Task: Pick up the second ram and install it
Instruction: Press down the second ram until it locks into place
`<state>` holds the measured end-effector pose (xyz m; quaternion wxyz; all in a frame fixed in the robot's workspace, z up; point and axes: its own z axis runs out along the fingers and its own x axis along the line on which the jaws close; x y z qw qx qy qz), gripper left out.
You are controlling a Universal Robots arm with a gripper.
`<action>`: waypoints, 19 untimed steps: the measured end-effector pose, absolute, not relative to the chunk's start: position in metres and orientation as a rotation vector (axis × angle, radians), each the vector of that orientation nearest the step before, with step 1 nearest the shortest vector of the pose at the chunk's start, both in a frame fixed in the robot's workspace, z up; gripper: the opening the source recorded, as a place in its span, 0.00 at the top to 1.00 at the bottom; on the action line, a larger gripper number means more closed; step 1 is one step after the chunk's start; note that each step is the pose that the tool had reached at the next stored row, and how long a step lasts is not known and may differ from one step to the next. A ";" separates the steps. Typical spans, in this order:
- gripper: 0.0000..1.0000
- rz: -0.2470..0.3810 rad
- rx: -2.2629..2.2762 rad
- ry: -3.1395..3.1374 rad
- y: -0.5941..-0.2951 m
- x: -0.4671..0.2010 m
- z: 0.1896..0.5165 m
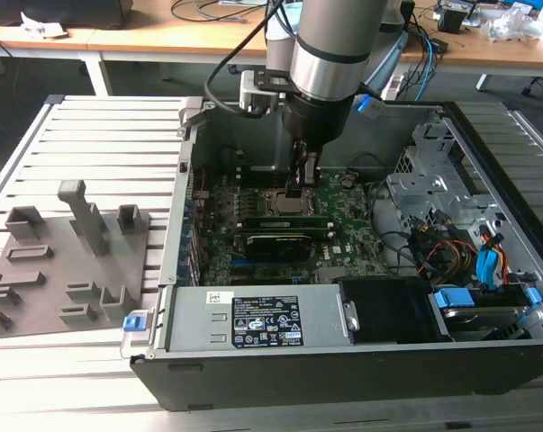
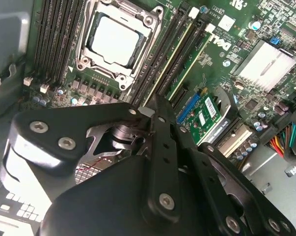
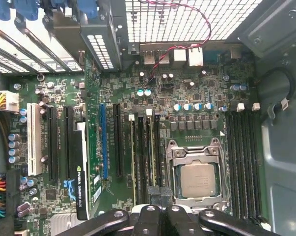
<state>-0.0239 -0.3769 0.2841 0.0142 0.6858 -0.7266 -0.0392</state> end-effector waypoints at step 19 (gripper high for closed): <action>0.89 -0.130 2.132 -2.258 -0.377 0.028 0.239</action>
